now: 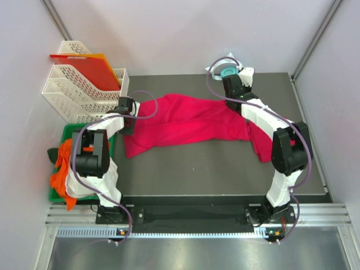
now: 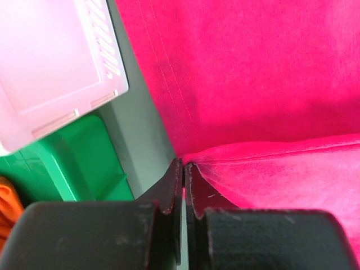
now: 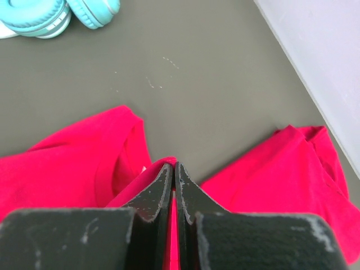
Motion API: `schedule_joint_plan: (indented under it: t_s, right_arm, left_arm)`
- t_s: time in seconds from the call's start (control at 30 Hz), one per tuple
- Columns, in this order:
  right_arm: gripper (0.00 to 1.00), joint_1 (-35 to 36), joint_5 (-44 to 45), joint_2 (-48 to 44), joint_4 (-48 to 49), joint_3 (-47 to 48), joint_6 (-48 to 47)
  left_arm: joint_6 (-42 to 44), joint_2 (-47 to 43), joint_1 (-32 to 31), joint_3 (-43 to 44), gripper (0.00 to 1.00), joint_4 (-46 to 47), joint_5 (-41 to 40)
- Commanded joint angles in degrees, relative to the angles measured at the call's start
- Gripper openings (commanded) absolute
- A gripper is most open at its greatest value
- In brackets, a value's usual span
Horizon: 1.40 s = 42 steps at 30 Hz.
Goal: Fold and stack the t-shirts
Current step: Fold the flattened tshirt in 1/3 of the way
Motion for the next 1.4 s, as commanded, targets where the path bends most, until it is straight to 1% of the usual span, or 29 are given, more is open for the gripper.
schedule_joint_plan:
  t_s: [0.0,0.03,0.07,0.1,0.13,0.17,0.2,0.27,0.3,0.37,0.4,0.43,0.5,0.57,0.63,0.7,0.8,0.97,1.17,1.37]
  right_arm:
    - [0.0,-1.1,0.0,3.1,1.8,5.1,-1.3]
    - [0.0,-1.1,-0.3,3.3,1.7,5.2,-1.3]
    - [0.0,-1.1,-0.6,3.4,1.7,5.6,-1.4]
    - [0.0,-1.1,-0.7,3.7,1.4,6.4,-1.2]
    - [0.05,-1.1,-1.0,3.8,1.1,7.1,-1.1]
    - [0.14,-1.1,-1.8,4.0,-0.7,8.1,-0.5]
    - [0.26,-0.8,-1.4,3.6,-1.5,9.4,-0.2]
    - [0.42,-0.5,-2.0,2.3,-2.1,10.0,-0.4]
    - [0.51,-0.4,-2.5,1.1,-2.8,10.6,-0.3]
    - [0.58,0.3,-2.0,-0.3,-4.4,10.5,0.0]
    - [0.64,0.6,-2.2,-1.9,-4.8,9.8,0.1]
    - [0.65,1.1,-2.5,-2.7,-5.4,9.3,0.5]
    - [0.65,1.9,-3.0,-5.5,-7.3,6.6,2.7]
    - [0.63,3.1,-5.6,-7.5,-8.3,3.4,5.9]
    - [0.59,4.8,-7.8,-9.8,-8.0,-2.6,8.1]
    - [0.54,6.2,-8.9,-10.4,-7.0,-7.6,10.9]
    - [0.49,8.4,-11.8,-8.6,-8.3,-10.2,15.6]
    - [0.47,11.2,-13.1,-5.4,-8.9,-10.9,18.8]
    - [0.47,11.2,-14.1,-1.0,-9.6,-9.4,20.2]
    - [0.47,10.5,-15.1,4.2,-11.5,-8.2,22.6]
  left_arm:
    - [0.0,1.1,0.3,2.9,0.0,1.7,-0.7]
    - [-0.1,0.9,0.3,3.1,0.0,1.5,-0.8]
    - [-0.1,0.6,0.3,3.2,0.02,1.3,-0.4]
    - [0.1,0.2,0.3,3.3,0.1,1.3,-0.3]
    - [0.1,-0.3,0.3,3.4,0.15,1.2,0.1]
    - [0.2,-2.1,0.4,3.4,0.24,1.0,1.4]
    - [0.3,-3.0,0.4,3.6,0.42,0.5,2.1]
    - [0.3,-6.7,0.4,4.1,0.55,-0.2,3.7]
    - [0.2,-8.0,0.4,4.9,0.64,-1.4,4.3]
    - [-0.2,-11.2,0.4,5.6,0.68,-2.6,5.2]
    - [-0.4,-12.3,0.4,5.8,0.7,-3.2,6.3]
    - [-0.4,-14.1,0.3,5.8,0.72,-4.4,6.6]
    - [-1.4,-15.7,0.3,5.7,0.73,-6.0,9.1]
    - [-1.0,-18.2,0.3,4.9,0.68,-8.2,13.3]
    - [-0.9,-19.5,0.0,2.5,0.64,-8.7,19.0]
    - [-0.9,-19.2,-1.2,0.7,0.62,-9.2,20.1]
    - [-1.6,-15.8,-2.1,1.4,0.6,-11.0,19.5]
    - [-3.9,-8.2,-2.1,4.3,0.58,-14.5,19.7]
    - [-3.5,-4.9,-2.5,5.6,0.57,-17.6,20.4]
    - [-1.6,-0.5,-2.7,7.3,0.55,-21.6,17.9]
